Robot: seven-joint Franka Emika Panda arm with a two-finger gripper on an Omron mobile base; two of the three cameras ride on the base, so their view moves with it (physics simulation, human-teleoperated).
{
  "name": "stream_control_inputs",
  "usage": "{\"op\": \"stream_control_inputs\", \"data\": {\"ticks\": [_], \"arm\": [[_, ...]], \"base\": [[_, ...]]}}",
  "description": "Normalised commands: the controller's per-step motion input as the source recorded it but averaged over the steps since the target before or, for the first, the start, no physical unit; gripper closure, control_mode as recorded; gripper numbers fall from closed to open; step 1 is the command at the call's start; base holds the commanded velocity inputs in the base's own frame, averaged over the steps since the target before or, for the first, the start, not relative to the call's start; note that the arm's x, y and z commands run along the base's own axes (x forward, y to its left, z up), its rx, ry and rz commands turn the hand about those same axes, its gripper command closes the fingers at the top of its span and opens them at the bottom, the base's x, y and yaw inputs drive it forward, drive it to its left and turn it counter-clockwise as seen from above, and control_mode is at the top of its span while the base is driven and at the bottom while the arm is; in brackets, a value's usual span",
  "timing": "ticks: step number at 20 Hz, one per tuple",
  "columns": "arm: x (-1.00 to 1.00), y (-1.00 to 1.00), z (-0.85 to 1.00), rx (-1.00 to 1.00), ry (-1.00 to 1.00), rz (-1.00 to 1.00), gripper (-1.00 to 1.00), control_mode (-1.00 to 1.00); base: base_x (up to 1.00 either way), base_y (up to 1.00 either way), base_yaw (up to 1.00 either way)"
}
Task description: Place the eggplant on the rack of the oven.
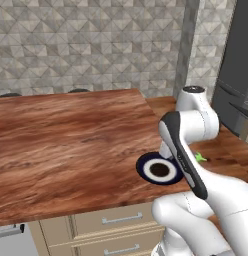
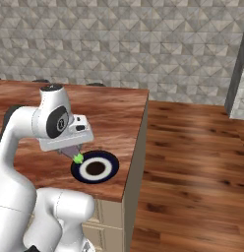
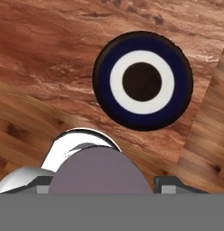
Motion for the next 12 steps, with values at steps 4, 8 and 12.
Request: {"op": "stream_control_inputs", "data": {"ticks": [4,8,12], "arm": [[-0.01,-0.02,0.00,0.00,-0.01,-0.04,1.00,-1.00],[0.00,0.00,0.00,0.00,0.00,0.00,1.00,-1.00],[0.00,0.00,0.00,0.00,0.00,0.00,1.00,-1.00]], "base": [[0.00,0.00,0.00],[0.00,0.00,0.00],[0.00,0.00,0.00]]}}
